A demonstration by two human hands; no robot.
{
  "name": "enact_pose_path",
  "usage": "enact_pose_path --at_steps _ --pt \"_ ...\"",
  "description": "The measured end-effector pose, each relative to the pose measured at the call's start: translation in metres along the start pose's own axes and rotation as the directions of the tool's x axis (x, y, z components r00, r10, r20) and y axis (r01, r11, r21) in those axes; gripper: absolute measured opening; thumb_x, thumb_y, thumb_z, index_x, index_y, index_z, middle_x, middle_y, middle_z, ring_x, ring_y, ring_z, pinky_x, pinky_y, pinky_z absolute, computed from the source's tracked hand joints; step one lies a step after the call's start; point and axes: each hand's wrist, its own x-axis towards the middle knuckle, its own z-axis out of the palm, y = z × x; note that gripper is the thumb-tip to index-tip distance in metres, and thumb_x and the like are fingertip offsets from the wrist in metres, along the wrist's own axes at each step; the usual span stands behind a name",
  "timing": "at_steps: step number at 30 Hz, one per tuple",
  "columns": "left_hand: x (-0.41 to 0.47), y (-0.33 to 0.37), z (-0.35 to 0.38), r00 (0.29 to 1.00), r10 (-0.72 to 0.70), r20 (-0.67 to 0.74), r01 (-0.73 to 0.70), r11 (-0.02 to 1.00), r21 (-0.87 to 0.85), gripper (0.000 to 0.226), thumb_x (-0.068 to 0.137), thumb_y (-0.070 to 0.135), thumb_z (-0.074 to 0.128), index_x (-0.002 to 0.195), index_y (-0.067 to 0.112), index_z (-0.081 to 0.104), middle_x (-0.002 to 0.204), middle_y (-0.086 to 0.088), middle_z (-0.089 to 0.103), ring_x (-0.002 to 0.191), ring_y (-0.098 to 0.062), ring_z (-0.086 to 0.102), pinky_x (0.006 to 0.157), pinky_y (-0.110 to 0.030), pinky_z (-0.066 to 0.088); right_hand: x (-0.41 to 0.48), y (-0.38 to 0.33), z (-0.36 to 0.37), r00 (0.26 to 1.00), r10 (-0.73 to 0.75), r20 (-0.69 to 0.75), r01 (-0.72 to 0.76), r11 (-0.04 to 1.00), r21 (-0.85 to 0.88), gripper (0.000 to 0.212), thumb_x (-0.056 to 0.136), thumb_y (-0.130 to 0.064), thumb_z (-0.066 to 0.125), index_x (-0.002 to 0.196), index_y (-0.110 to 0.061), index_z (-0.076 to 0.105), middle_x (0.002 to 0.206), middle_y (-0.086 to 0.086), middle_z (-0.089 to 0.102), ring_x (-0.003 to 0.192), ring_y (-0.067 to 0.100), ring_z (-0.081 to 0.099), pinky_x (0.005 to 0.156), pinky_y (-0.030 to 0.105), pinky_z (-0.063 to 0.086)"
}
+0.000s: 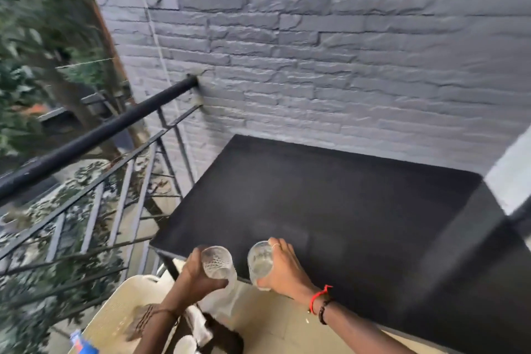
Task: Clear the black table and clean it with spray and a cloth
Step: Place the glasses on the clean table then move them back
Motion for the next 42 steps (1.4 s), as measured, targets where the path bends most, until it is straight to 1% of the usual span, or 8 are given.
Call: enact_pose_path --at_steps 3,6,10,14,17,22,31,42 --pt "0.024 0.03 0.015 0.998 0.033 0.051 -0.03 0.998 -0.056 0.117 0.034 0.054 0.079 0.132 0.004 0.038 0.124 -0.007 0.054 0.117 -0.026 0.054 0.091 -0.028 0.042 0.003 0.027 -0.027 0.994 0.093 -0.065 -0.092 0.996 0.011 0.091 0.061 -0.041 0.077 0.135 -0.011 0.033 0.13 0.001 0.039 0.122 0.02 0.036 0.102 0.023 0.033" --pt "0.049 0.057 0.034 0.994 0.065 0.089 -0.056 0.993 -0.106 0.103 0.031 0.053 0.076 0.118 0.009 0.043 0.114 -0.006 0.059 0.105 -0.023 0.059 0.082 -0.026 0.044 0.006 0.053 -0.054 0.98 0.17 -0.105 -0.17 0.985 0.01 0.094 0.059 -0.041 0.078 0.136 -0.012 0.033 0.131 0.0 0.038 0.123 0.02 0.036 0.101 0.023 0.034" --pt "0.082 0.092 0.07 0.986 0.124 0.113 -0.109 0.985 -0.133 0.085 0.039 0.041 0.082 0.109 0.013 0.044 0.11 -0.006 0.058 0.1 -0.021 0.06 0.079 -0.028 0.047 0.01 0.095 -0.089 0.944 0.283 -0.167 -0.281 0.959 0.04 0.098 0.058 -0.042 0.079 0.138 -0.013 0.03 0.13 -0.001 0.038 0.124 0.018 0.035 0.101 0.022 0.034" --pt "0.121 0.125 0.107 0.979 0.157 0.128 -0.143 0.984 -0.11 0.073 0.055 0.019 0.089 0.11 0.013 0.042 0.114 -0.005 0.054 0.1 -0.018 0.056 0.076 -0.022 0.041 0.019 0.143 -0.12 0.904 0.373 -0.208 -0.368 0.928 0.064 0.098 0.059 -0.042 0.079 0.139 -0.012 0.031 0.13 0.0 0.039 0.124 0.019 0.036 0.101 0.023 0.035" --pt "0.15 0.143 0.127 0.978 0.155 0.142 -0.141 0.984 -0.107 0.073 0.057 0.016 0.088 0.113 0.011 0.042 0.115 -0.006 0.053 0.101 -0.018 0.055 0.074 -0.022 0.041 0.03 0.173 -0.139 0.878 0.422 -0.227 -0.416 0.906 0.073 0.095 0.058 -0.042 0.079 0.137 -0.013 0.034 0.129 0.001 0.041 0.121 0.02 0.039 0.099 0.024 0.037" --pt "0.196 0.17 0.159 0.969 0.157 0.19 -0.137 0.984 -0.113 0.08 0.061 0.023 0.087 0.122 0.009 0.037 0.12 -0.004 0.046 0.107 -0.018 0.049 0.082 -0.025 0.04 0.052 0.222 -0.164 0.84 0.487 -0.238 -0.476 0.873 0.107 0.096 0.06 -0.036 0.081 0.138 -0.01 0.033 0.129 0.003 0.041 0.122 0.022 0.04 0.098 0.027 0.038" --pt "0.263 0.204 0.21 0.973 0.136 0.187 -0.121 0.988 -0.093 0.084 0.062 0.022 0.087 0.127 0.007 0.035 0.126 -0.007 0.044 0.113 -0.022 0.048 0.093 -0.032 0.043 0.094 0.292 -0.19 0.783 0.581 -0.223 -0.563 0.814 0.142 0.094 0.06 -0.033 0.081 0.137 -0.007 0.034 0.127 0.005 0.042 0.12 0.023 0.04 0.098 0.03 0.039" --pt "0.299 0.21 0.239 0.976 0.094 0.196 -0.087 0.995 -0.044 0.082 0.063 0.02 0.087 0.126 0.004 0.036 0.127 -0.01 0.044 0.115 -0.025 0.048 0.092 -0.03 0.041 0.13 0.329 -0.2 0.774 0.602 -0.195 -0.582 0.798 0.153 0.094 0.06 -0.029 0.083 0.137 -0.006 0.034 0.128 0.006 0.043 0.121 0.025 0.041 0.098 0.031 0.039"
